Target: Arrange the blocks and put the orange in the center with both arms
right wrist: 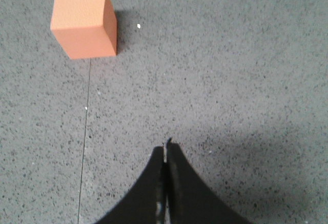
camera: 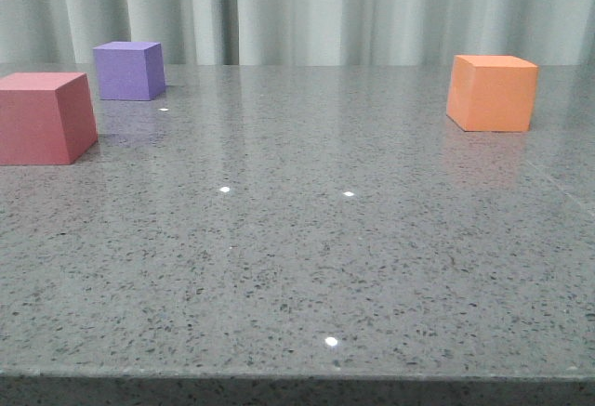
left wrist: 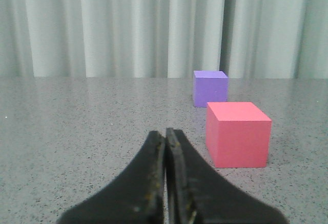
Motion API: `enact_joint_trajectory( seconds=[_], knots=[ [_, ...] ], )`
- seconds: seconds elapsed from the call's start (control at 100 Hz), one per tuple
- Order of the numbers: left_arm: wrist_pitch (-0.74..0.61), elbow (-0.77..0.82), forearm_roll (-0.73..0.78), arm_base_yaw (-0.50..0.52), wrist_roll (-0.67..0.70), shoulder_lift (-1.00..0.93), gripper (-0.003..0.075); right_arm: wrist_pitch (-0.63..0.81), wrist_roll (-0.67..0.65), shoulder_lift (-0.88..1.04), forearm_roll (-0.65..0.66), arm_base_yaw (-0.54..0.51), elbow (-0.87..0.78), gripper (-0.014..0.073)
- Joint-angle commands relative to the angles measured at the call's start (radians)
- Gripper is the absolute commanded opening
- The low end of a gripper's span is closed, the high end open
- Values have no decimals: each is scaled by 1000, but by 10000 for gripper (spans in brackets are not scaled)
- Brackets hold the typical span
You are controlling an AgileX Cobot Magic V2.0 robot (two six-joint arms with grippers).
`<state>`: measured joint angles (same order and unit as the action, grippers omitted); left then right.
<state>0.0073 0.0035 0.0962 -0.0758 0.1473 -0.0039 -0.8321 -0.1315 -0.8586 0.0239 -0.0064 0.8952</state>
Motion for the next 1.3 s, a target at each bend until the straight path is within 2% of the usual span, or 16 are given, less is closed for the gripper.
enact_joint_trajectory(
  seconds=[0.0,0.08,0.2,0.27,0.31,0.44,0.71,0.98,1.29],
  knots=[
    [-81,42,-1,2,0,-37,-20,33,5,-3,3,2,34,29],
    [-81,42,-1,2,0,-37,-20,18,5,-4,3,2,34,160],
    [-81,42,-1,2,0,-37,-20,6,5,-4,3,2,34,459],
    [-81,42,-1,2,0,-37,-20,6,5,-4,3,2,34,609],
    [-81,42,-1,2,0,-37,-20,6,5,-4,3,2,34,665],
    [-81,42,-1,2,0,-37,-20,8,5,-4,-4,2,34,635],
    [-81,42,-1,2,0,-37,-20,57,43,-82,-84,28,66,635],
    [-81,42,-1,2,0,-37,-20,84,42,-332,-84,116,264,635],
    [-81,42,-1,2,0,-37,-20,86,42,-634,-89,132,542,635]
  ],
)
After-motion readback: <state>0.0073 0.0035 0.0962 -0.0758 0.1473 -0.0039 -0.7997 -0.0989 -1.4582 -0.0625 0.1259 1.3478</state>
